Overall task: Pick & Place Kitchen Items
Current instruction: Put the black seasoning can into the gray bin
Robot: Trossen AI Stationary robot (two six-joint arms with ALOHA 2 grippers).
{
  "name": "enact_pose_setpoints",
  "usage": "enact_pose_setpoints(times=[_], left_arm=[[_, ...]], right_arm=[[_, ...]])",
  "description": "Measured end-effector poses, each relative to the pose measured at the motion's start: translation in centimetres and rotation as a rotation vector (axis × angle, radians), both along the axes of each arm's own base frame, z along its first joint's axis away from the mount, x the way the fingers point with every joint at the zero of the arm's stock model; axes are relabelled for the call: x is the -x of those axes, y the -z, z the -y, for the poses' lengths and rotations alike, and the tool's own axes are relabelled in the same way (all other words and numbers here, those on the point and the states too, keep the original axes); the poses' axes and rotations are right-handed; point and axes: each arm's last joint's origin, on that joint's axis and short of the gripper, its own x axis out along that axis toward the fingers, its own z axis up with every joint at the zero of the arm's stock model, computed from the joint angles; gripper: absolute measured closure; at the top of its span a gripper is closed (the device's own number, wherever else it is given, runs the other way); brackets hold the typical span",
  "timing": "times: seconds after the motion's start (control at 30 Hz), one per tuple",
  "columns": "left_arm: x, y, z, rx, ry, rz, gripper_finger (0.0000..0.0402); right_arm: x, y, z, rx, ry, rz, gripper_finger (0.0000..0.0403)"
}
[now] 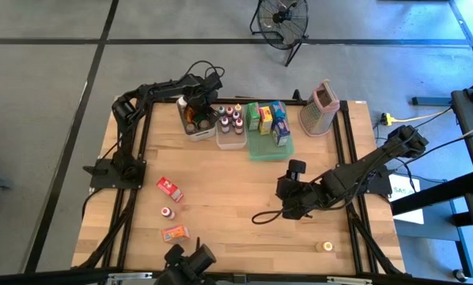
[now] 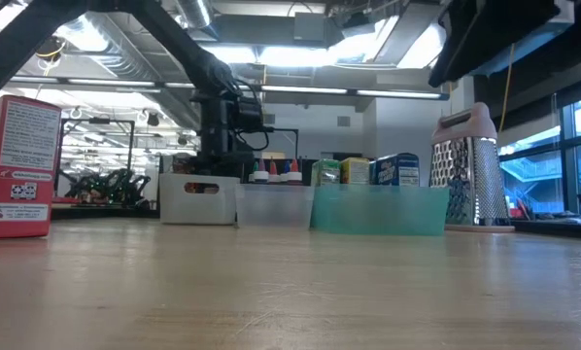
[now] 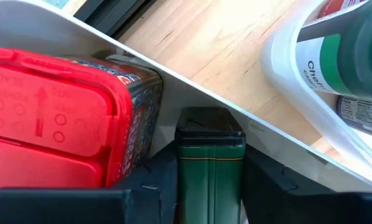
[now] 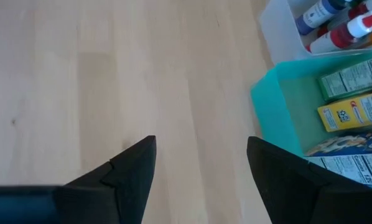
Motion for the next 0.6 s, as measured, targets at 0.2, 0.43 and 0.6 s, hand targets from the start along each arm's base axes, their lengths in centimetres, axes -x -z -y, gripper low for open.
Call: enact_pose_setpoints(times=[0.2,0.43,0.6], left_arm=[[-0.1,-0.5,0.2,-0.019,-0.002,-0.001,0.0272],[-0.1,-2.8,1.2,-0.075,0.010,0.028,0.0272],[-0.4,-3.7,1.9,-0.132,0.021,0.019,0.0272]], right_arm=[[0.1,0.4,0.1,0.023,0.012,0.002,0.0149],[0.1,0.4,0.1,0.023,0.012,0.000,0.0149],[0.1,0.4,0.1,0.005,0.005,-0.010,0.0149]])
